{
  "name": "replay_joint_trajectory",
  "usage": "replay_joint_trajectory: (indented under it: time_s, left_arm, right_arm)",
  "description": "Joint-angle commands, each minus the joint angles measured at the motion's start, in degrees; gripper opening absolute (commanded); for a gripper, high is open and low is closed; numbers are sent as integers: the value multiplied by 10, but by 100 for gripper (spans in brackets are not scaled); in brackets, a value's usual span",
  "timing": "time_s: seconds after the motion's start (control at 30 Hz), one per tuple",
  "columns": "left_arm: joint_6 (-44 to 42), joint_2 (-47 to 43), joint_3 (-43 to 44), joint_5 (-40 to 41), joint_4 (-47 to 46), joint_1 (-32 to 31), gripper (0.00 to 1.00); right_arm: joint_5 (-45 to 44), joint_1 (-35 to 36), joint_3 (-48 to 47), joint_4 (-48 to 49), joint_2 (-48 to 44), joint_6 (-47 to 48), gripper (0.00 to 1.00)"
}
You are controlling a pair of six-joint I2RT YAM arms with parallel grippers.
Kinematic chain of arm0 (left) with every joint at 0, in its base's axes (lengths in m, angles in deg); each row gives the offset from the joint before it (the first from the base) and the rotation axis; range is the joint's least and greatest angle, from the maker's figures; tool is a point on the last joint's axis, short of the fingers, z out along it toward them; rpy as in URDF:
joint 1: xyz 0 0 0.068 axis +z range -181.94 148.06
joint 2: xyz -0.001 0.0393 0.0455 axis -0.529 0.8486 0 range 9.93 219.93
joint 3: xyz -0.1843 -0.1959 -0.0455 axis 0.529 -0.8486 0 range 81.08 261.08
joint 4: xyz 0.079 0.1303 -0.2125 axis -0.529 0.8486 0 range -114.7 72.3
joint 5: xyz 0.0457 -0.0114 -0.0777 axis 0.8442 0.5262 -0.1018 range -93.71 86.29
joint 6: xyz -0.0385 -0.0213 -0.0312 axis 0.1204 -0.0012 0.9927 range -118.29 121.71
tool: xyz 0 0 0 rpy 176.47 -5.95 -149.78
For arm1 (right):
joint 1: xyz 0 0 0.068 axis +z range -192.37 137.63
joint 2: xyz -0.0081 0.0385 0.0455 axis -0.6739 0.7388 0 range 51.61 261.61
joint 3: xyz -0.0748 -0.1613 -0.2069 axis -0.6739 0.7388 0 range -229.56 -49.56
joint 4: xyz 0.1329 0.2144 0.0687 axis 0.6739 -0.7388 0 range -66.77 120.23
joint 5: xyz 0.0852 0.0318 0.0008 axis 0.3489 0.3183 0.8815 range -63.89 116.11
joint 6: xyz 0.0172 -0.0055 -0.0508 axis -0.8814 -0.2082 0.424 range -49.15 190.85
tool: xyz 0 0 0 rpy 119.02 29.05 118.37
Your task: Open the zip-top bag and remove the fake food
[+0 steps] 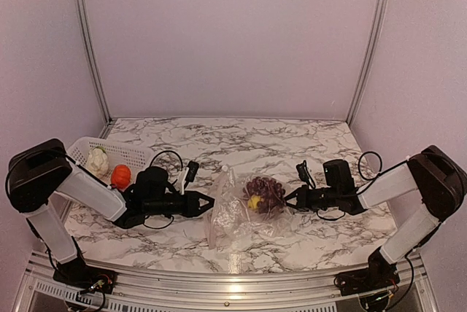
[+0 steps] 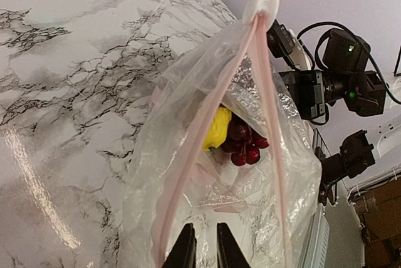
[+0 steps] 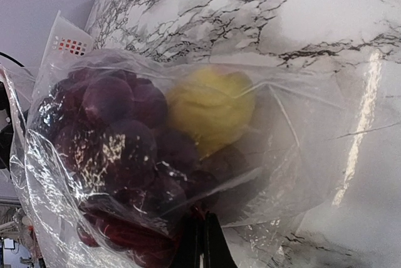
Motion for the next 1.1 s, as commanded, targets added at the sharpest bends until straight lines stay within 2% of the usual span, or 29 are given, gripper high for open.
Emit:
replay_joint_trajectory:
  time_s: [0.0,0.1,0.17,0.27,0.53,0.73,0.9,1.07]
  left_arm:
    - [7,5,-29,-30,-51,6,16]
    - [11,9,-34,-42,-53,7,16]
    - [-4,16,-16,-27,-7,4,13]
    - [-54,32,33,13,65,-16,12]
    - [-71,148,174,18,90,-33,14]
    - [-89,194,250,-54,90,-45,23]
    - [-106,149,250,-108,72,-48,35]
    - [-131,92,252,-114,113,-48,43]
  right_arm:
    - [-1,4,-14,-23,-11,9,0]
    - [-1,3,-15,-28,-12,12,0]
    - [0,4,-16,-27,-13,12,0]
    - [3,7,-17,-24,-11,12,0]
    - [16,37,-38,-18,5,12,0]
    - [26,58,-62,-27,21,14,0]
    - [24,77,-76,-37,31,16,0]
    - [19,89,-81,-42,34,15,0]
